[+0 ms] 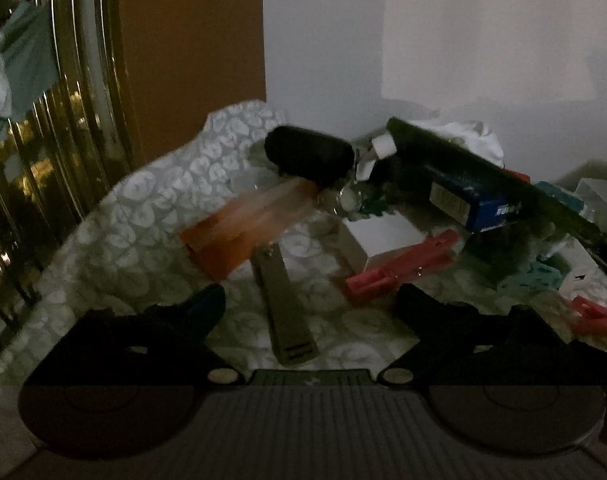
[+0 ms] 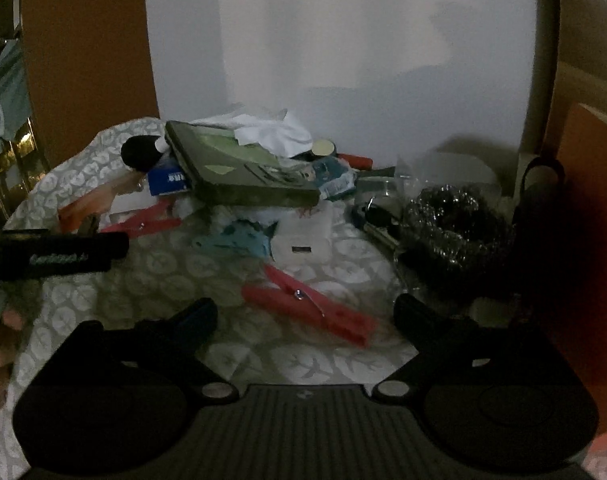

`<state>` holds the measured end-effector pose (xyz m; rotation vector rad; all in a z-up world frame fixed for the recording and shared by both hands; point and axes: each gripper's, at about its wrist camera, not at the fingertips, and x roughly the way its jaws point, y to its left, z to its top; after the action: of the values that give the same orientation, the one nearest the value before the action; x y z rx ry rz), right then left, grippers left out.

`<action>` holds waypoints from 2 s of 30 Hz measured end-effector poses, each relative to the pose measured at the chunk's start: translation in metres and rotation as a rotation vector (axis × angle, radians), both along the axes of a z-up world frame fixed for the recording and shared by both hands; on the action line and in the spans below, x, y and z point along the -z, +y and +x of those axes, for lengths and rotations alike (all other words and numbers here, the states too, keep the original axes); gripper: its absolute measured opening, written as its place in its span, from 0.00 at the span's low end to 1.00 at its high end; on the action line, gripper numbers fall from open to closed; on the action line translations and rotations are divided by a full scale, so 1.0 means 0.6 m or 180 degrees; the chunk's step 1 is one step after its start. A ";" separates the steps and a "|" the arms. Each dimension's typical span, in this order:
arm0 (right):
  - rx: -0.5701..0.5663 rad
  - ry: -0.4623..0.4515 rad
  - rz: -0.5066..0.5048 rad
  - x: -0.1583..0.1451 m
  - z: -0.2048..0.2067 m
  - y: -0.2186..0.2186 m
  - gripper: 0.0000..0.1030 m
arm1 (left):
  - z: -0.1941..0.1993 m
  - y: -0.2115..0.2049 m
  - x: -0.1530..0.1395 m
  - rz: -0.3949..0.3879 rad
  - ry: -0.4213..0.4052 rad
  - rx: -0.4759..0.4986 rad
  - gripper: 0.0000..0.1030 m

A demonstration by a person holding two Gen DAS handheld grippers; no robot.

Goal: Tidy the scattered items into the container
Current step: 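Grasp a pink clothespin with the right tool while the left grasps a small metal clip, then carry the pink clothespin and metal clip over the orange box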

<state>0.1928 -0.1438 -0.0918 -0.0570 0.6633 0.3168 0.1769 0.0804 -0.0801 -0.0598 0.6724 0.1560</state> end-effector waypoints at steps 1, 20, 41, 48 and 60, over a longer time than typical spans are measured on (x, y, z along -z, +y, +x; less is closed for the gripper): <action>-0.0003 0.0003 -0.0008 0.000 0.000 0.000 0.90 | 0.000 0.002 0.001 -0.0028 0.0014 -0.0003 0.91; -0.0146 0.0106 0.0059 -0.010 -0.018 -0.001 0.10 | -0.030 0.006 0.003 -0.0048 -0.0101 0.0211 0.16; -0.0063 -0.0068 0.0222 -0.050 -0.088 -0.009 0.09 | -0.098 0.017 -0.035 0.0033 -0.0324 0.0203 0.03; 0.0060 -0.0294 0.0263 -0.089 -0.132 -0.039 0.09 | -0.136 -0.010 -0.069 0.0104 -0.0534 0.0294 0.03; 0.0164 -0.0452 0.0318 -0.107 -0.172 -0.065 0.09 | -0.194 -0.040 -0.089 0.0129 -0.0941 0.0616 0.03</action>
<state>0.0893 -0.1825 -0.0273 0.0327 0.5065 0.2930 0.0606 0.0562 -0.0266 0.0215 0.3770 -0.0260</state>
